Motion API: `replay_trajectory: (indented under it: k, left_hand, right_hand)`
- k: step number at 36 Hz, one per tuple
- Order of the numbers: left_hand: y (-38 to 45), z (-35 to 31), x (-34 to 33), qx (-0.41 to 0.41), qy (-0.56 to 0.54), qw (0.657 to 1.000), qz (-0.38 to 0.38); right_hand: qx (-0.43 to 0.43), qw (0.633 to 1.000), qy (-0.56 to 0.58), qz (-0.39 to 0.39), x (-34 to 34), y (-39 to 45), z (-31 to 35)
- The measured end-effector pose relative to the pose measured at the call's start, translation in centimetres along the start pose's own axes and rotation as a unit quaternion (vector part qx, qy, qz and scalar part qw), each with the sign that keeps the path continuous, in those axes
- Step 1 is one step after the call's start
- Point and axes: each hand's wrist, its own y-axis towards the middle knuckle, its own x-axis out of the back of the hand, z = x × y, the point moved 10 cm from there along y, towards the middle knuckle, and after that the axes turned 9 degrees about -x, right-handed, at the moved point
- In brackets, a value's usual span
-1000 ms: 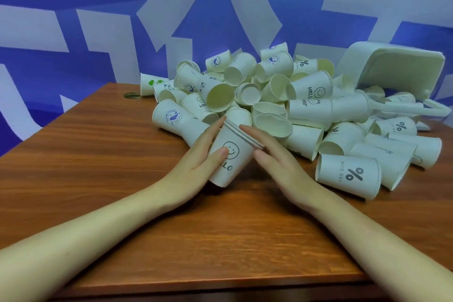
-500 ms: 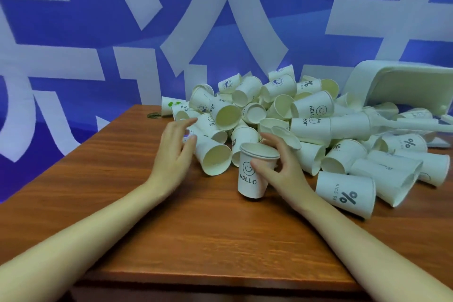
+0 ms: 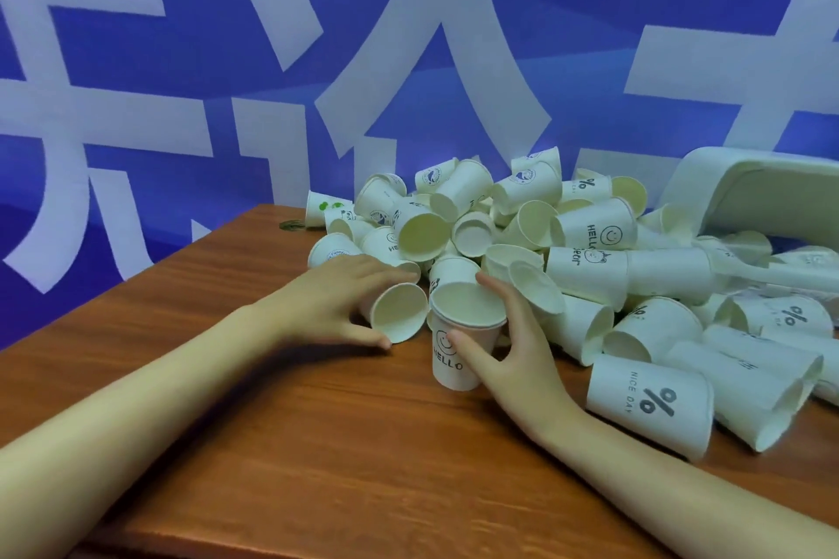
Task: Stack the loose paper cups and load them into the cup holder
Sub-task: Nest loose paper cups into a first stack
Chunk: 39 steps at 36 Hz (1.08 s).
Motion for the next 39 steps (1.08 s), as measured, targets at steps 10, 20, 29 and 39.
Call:
replay_trajectory:
  k: [10, 20, 29, 39]
  left_hand:
    - [-0.5, 2.6, 2.8, 0.199, -0.332, 0.873, -0.297]
    - [-1.3, 1.3, 2.5, 0.271, -0.588, 0.607, -0.461]
    - [-1.5, -0.7, 4.9, 0.197, -0.587, 0.617, -0.486]
    - [0.2, -3.8, 2.9, 0.164, -0.467, 0.787, -0.367]
  right_hand:
    - [-0.041, 0.998, 0.047, 0.006, 0.3, 0.7, -1.4]
    - [-0.053, 0.996, 0.026, 0.066, -0.6, 0.7, -1.3]
    - [-0.043, 0.996, 0.029, 0.072, -1.3, 0.6, -0.9]
    - [0.017, 0.996, 0.048, 0.073, -1.5, 0.2, 1.2]
